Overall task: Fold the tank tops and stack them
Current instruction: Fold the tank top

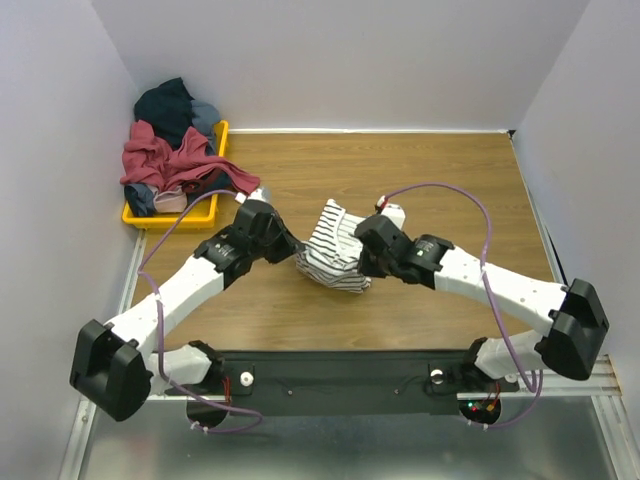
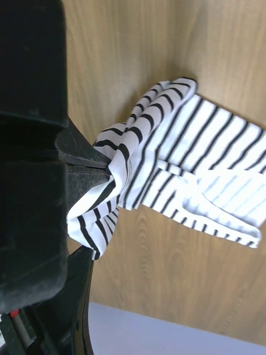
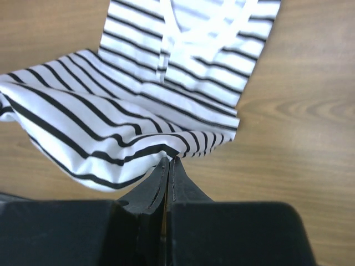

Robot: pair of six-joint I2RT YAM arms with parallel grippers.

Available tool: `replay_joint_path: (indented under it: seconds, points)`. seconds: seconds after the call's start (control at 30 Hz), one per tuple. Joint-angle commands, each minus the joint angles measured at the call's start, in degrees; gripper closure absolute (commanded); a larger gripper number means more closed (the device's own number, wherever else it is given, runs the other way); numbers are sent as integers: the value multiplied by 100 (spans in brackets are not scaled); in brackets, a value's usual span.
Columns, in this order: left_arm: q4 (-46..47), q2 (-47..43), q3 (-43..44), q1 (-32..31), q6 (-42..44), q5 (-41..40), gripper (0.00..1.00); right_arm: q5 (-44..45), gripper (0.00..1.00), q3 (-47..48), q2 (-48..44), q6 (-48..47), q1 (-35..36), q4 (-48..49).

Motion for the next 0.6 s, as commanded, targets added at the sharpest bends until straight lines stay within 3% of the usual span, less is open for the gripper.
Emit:
replay_joint_path:
  seconds: [0.0, 0.37, 0.57]
  points:
    - [856, 201, 598, 152, 83, 326, 100, -70, 99, 438, 285, -617, -405, 489]
    - [1586, 2143, 1680, 407, -234, 537, 100, -1178, 100, 430, 1084, -1127, -1731, 1368]
    - [1754, 3407, 2776, 513, -322, 660, 100, -1952, 100, 474, 1707, -1207, -2636, 2000]
